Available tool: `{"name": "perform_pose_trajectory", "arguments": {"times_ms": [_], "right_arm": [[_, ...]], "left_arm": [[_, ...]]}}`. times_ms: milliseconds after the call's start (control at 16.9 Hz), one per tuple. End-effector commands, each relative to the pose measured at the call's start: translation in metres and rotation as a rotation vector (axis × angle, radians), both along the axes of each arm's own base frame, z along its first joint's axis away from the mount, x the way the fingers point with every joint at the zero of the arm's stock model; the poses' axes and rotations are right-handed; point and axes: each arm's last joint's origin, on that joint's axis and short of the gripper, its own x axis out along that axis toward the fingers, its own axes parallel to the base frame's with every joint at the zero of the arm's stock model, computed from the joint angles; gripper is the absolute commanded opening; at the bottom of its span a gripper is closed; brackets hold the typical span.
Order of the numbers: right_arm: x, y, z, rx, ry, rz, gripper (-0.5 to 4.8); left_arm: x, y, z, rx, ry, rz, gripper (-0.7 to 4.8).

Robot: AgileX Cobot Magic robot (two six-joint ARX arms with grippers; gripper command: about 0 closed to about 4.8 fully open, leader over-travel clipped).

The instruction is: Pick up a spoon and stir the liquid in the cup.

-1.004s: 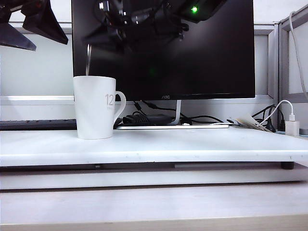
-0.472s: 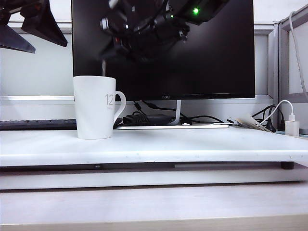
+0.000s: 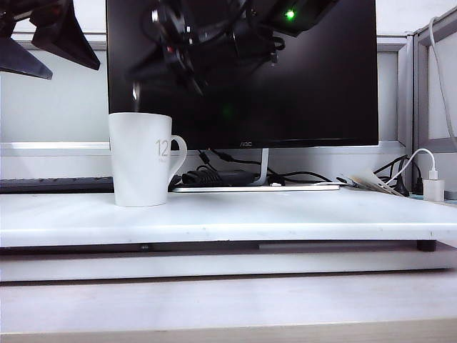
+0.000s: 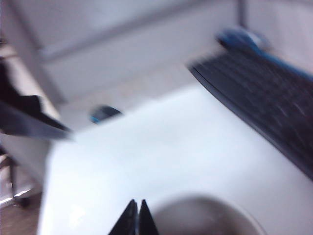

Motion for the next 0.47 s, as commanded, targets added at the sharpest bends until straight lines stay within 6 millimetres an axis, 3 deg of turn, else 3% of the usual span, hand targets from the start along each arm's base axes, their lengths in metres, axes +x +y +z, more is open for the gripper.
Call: {"name": "perform_pose_trajectory", "arguments": {"times_ms": [59, 236, 472], "right_arm": [[0.003, -0.002, 0.001, -0.063, -0.027, -0.172, -0.06], [0.007, -0.001, 0.013, 0.005, -0.167, -0.257, -0.06], [0.001, 0.003, 0.027, 0.136, -0.245, -0.025, -0.06]], "left_arm": [[0.000, 0.000, 0.004, -0.005, -0.019, -0.003, 4.66], [0.000, 0.000, 0.004, -0.005, -0.019, -0.003, 4.66], [0.000, 0.000, 0.004, -0.004, -0.019, 0.000, 4.66]]}}
